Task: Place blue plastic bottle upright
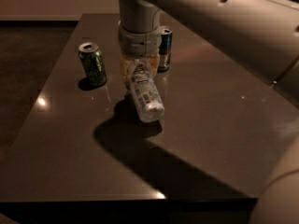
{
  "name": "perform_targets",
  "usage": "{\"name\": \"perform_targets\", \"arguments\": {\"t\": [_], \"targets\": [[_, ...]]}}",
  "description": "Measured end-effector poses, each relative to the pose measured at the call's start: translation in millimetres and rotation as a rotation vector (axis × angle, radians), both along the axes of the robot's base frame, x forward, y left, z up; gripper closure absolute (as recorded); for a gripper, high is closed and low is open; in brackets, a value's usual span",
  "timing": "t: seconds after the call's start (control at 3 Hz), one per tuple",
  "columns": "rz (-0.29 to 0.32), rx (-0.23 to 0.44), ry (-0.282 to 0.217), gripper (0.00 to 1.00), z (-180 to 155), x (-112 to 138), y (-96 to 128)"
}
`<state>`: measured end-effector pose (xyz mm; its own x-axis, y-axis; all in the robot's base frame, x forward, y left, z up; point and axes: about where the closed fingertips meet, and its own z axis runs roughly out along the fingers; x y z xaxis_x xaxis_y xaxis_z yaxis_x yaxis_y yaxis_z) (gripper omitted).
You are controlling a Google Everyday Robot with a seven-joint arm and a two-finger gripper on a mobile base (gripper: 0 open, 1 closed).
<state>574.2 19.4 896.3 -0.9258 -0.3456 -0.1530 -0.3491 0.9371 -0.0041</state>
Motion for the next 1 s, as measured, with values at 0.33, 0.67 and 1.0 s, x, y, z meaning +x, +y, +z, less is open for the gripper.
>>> {"name": "perform_targets", "arguments": {"t": [0.33, 0.67, 1.0], "targets": [[0.075, 0.047, -0.088, 1.0, 23.0, -6.9, -0.9], [0.137, 0.111, -0.17, 1.0, 39.5, -12.7, -6.4], [0.178, 0.173, -0.243, 1.0, 51.9, -13.1, -12.5]]}}
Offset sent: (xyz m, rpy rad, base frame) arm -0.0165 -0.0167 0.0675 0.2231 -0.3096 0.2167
